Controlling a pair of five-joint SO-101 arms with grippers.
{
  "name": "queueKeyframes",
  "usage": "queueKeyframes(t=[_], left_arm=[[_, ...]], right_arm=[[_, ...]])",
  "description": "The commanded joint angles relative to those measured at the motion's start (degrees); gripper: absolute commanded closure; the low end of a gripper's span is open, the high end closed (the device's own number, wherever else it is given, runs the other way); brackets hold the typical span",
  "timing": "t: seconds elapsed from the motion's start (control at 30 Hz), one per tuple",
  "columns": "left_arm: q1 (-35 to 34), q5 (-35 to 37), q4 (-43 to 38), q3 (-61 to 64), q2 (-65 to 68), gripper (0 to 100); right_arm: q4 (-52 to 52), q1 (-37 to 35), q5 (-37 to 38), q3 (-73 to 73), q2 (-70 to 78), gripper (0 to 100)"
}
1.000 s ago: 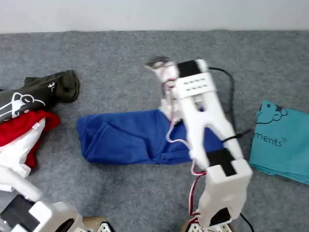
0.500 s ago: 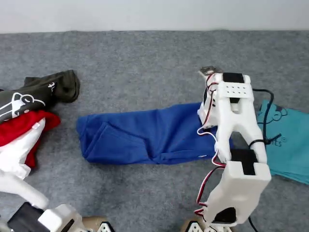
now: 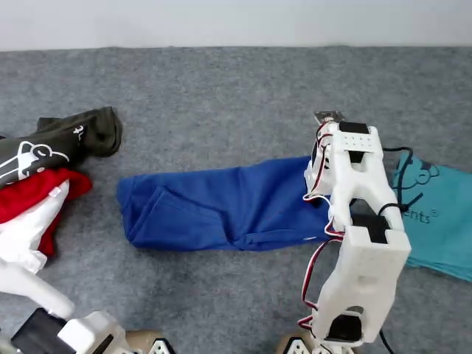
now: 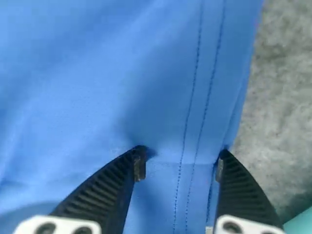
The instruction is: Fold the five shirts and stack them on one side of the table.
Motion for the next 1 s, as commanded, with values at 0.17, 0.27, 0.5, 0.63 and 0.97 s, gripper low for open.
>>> queueKeyframes(t=[0.17,0.27,0.5,0.63,0.97], left_arm=[[0.0,-0.7,0.2,-0.4,-2.3,98],[0.0,-0.7,0.2,-0.4,-2.3,98],[0.0,-0.7,0.2,-0.4,-2.5,98],[0.0,-0.7,0.3,-0.4,-2.7,98],[-0.1,-0.5,0.5,-0.7,-2.8,98]], right_arm=[[1.2,1.1,2.5,-2.2,2.9,98.1],[1.5,1.5,5.3,-1.8,0.9,97.7],[4.8,6.8,15.6,-2.3,-7.2,98.9],[9.1,9.4,20.7,-4.0,-11.1,98.9],[22.0,-9.6,25.3,-5.8,-26.4,98.9]])
